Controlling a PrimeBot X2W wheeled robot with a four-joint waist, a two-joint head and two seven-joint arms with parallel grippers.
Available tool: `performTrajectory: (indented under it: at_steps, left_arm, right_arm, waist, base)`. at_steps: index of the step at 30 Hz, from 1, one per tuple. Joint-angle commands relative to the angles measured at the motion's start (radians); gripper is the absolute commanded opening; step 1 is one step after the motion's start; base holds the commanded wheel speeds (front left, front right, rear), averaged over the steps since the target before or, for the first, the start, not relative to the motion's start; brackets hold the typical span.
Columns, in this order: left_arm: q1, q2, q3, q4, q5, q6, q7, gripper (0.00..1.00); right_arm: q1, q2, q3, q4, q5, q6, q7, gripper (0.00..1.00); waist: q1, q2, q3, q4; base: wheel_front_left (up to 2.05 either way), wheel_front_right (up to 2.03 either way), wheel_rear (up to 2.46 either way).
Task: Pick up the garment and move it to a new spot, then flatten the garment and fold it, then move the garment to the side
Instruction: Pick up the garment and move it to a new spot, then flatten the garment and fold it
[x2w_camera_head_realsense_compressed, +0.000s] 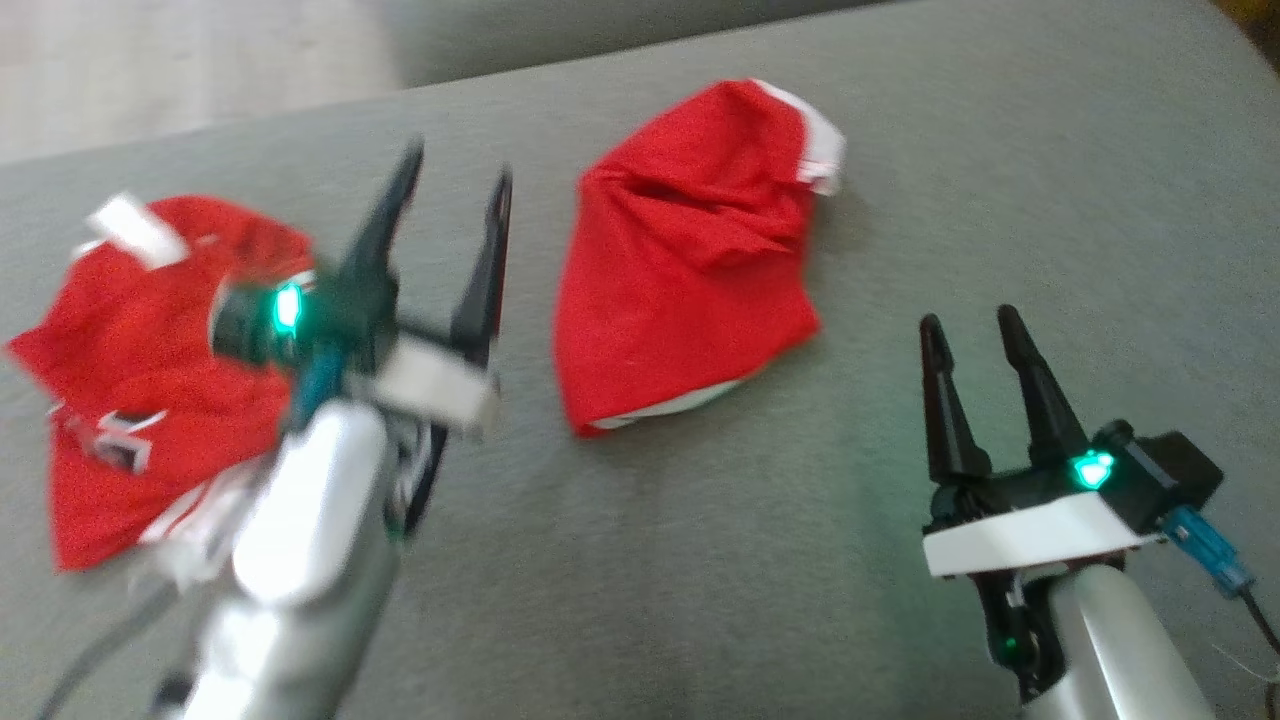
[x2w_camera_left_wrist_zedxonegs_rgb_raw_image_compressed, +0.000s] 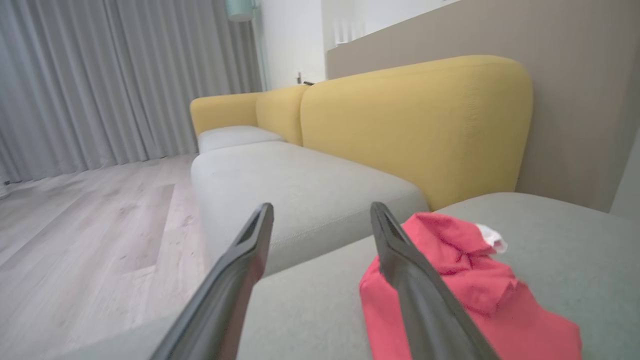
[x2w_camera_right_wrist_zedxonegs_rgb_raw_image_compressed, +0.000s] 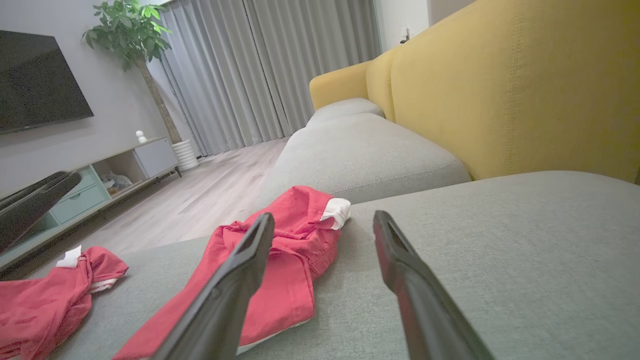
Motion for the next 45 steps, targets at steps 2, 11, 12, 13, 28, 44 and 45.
performTrajectory:
  at_steps: [2, 11, 12, 13, 28, 44, 45]
  left_arm:
    - [0.083, 0.03, 0.045, -0.092, -0.014, 0.035, -0.019, 1.0]
    - [0.329, -0.005, 0.068, -0.221, -0.041, 0.101, -0.029, 1.0]
    - [0.331, -0.009, 0.067, -0.231, -0.039, 0.1, -0.029, 1.0]
    - [0.331, -0.012, 0.064, -0.238, -0.034, 0.099, -0.03, 1.0]
    - [0.303, -0.041, 0.048, -0.238, -0.005, 0.073, -0.03, 1.0]
    - [0.314, -0.032, 0.072, -0.212, 0.007, 0.073, -0.03, 1.0]
    - [0.317, -0.032, 0.073, -0.211, 0.006, 0.073, -0.03, 1.0]
  right_arm:
    - [0.012, -0.004, -0.005, -0.018, -0.021, -0.001, -0.011, 1.0]
    - [0.041, -0.004, -0.064, 0.003, -0.055, -0.001, -0.011, 1.0]
    - [0.038, -0.004, -0.073, 0.005, -0.06, -0.001, -0.011, 1.0]
    - [0.032, -0.004, -0.079, 0.01, -0.067, -0.001, -0.011, 1.0]
    - [-0.202, -0.004, -0.108, 0.426, -0.084, -0.001, 0.026, 1.0]
    - [-0.271, -0.004, -0.059, 0.583, -0.092, -0.001, -0.009, 0.0]
    - [-0.259, -0.004, -0.079, 0.563, -0.095, -0.001, -0.01, 0.0]
  waist:
    - [0.0001, 0.0, -0.039, 0.109]
    - [0.0001, 0.0, -0.039, 0.194]
    - [0.0001, 0.0, -0.034, 0.202]
    - [0.0001, 0.0, -0.029, 0.21]
    - [0.0001, 0.0, 0.042, 0.271]
    - [0.0001, 0.0, 0.003, 0.206]
    - [0.0001, 0.0, -0.003, 0.193]
  base:
    - [0.0, 0.0, 0.0]
    - [0.0, 0.0, 0.0]
    - [0.0, 0.0, 0.0]
    - [0.0, 0.0, 0.0]
    - [0.0, 0.0, 0.0]
    - [0.0, 0.0, 0.0]
    - [0.0, 0.0, 0.0]
